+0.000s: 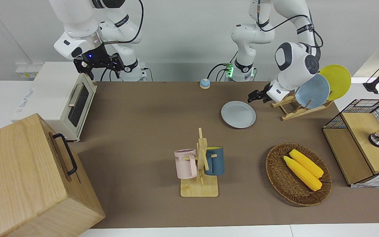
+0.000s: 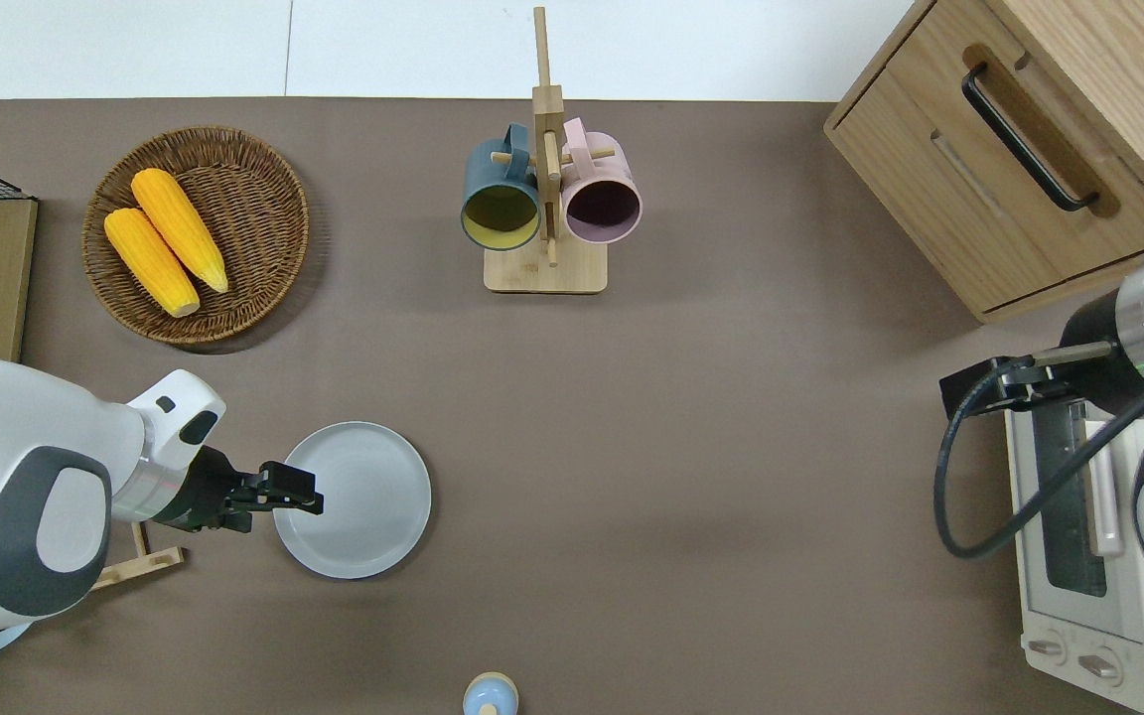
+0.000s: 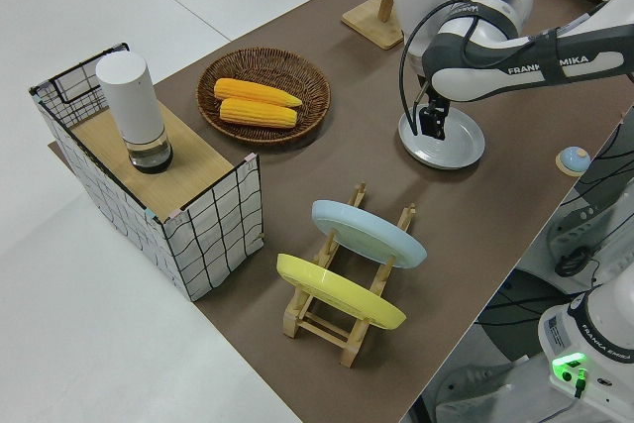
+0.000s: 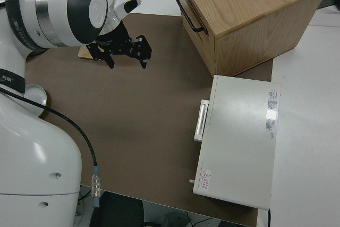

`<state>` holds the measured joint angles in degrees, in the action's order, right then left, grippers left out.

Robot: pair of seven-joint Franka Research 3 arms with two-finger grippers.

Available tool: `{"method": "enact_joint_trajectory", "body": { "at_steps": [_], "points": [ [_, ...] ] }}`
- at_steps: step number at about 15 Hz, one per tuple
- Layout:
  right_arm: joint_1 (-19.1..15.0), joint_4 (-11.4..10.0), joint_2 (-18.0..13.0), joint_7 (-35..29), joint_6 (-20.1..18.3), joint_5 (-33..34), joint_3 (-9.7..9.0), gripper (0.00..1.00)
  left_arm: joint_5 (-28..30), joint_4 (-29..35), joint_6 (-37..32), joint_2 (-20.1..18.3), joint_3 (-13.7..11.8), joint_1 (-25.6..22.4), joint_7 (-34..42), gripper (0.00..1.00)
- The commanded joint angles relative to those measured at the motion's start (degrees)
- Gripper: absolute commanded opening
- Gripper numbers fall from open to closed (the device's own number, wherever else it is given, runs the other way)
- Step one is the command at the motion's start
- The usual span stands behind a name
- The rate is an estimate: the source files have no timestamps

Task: Pick gray plate from low plate rack and place it on table with left arm
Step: 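Open the left gripper and withdraw it back toward the rack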

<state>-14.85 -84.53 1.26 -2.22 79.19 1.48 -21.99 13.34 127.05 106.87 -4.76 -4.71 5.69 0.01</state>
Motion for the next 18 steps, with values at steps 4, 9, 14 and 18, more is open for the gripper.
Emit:
{"method": "enact_joint_trajectory", "body": {
  "at_steps": [4,9,14,18],
  "points": [
    [-1.3,0.4,-0.1,-0.7,-0.6,0.3,-1.21,0.983,-12.8,-17.7,-11.3,-1.3,-1.2,-0.2,-2.6,1.00],
    [-1.3,0.4,-0.1,-0.7,-0.6,0.3,-1.21,0.983,-16.9,-29.7,-18.2,-1.2,-1.3,-0.5,-2.3,1.00],
    [-1.3,0.4,-0.1,-0.7,-0.6,0.3,-1.21,0.983,-14.3,-33.4,-19.4,-1.2,-1.1,-0.7,-1.8,1.00],
    [-1.3,0.4,-0.1,-0.7,-0.6,0.3,-1.21,0.983,-12.1,-33.7,-18.0,-0.9,0.2,-1.0,-1.6,1.00]
  ]
}}
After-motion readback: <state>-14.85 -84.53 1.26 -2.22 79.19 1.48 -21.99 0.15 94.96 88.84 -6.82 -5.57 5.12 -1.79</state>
